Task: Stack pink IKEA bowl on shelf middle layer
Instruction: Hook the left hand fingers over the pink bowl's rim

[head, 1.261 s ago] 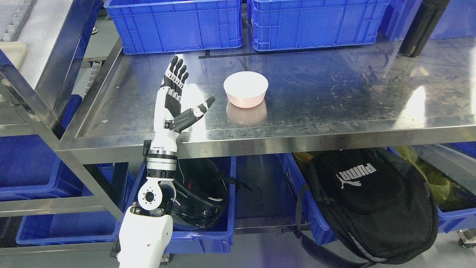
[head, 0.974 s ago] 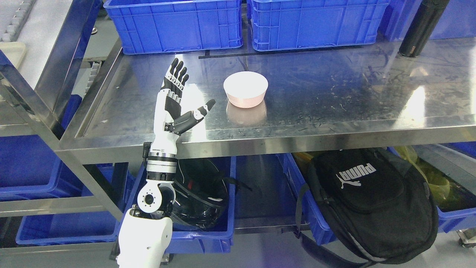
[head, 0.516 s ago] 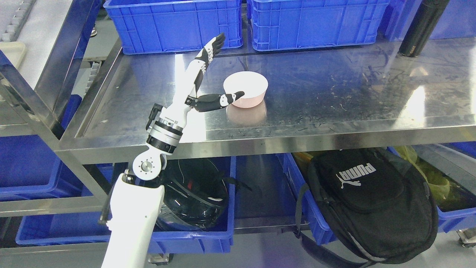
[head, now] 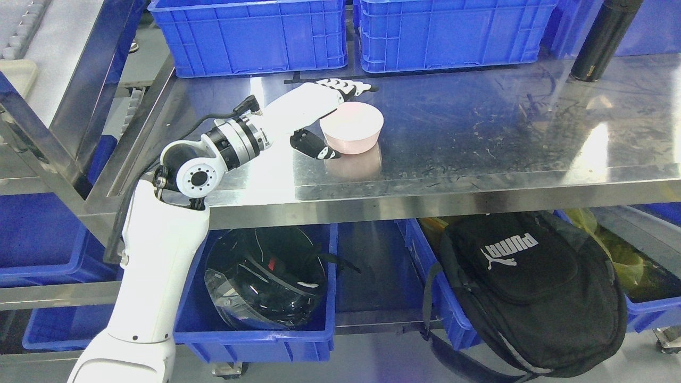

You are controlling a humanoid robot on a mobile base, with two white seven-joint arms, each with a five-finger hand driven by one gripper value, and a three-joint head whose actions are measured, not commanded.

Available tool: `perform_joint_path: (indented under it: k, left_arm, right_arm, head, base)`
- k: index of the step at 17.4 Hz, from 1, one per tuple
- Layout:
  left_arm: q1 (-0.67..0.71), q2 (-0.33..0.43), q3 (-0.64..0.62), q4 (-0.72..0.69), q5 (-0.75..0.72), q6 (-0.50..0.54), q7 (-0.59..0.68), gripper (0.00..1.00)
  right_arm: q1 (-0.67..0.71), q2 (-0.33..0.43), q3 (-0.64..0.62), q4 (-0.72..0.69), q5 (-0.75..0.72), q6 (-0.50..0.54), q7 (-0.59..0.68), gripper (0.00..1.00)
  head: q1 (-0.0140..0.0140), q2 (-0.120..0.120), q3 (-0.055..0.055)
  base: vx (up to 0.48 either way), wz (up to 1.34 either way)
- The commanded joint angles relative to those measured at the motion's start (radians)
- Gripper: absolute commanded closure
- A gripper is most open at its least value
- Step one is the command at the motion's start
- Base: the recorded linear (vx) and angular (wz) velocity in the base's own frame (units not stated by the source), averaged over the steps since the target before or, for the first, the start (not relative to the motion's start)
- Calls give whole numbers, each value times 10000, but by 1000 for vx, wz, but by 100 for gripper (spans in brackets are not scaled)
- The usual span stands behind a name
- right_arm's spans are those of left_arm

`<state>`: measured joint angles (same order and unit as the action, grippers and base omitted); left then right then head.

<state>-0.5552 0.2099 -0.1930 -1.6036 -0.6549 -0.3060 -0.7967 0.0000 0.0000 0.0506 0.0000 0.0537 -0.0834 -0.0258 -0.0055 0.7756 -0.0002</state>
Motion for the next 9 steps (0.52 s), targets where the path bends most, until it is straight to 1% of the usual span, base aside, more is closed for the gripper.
perform_joint_path:
  k: [1,4,5,7,9]
  left_arm:
    - [-721,80,12,-117,-1059,-130,-1021,1]
    - [-966,-89,-64,-117,-1717,-115,-1984,4]
    - [-1013,-89,-307,-117,-2175,-54,-2155,5]
    - [-891,-150,-676,-117,-3111,-54,-2172,5]
    - [-829,-471,-999,-87,-3710,-39,-2172,5]
  right_arm:
    - [230,-175,0,-175,0,6,-3,0]
    - [230,-175,0,-175,0,6,-3,0]
    - [230,-175,0,-175,0,6,-3,0]
    - [230,-175,0,-175,0,6,-3,0]
    - [230,-175,0,-175,0,6,-3,0]
  head:
    - [0,0,0]
    - [0,0,0]
    - [0,0,0]
    - [0,0,0]
    - [0,0,0]
  base:
    - [0,0]
    - [0,0]
    - [0,0]
    - [0,0]
    - [0,0]
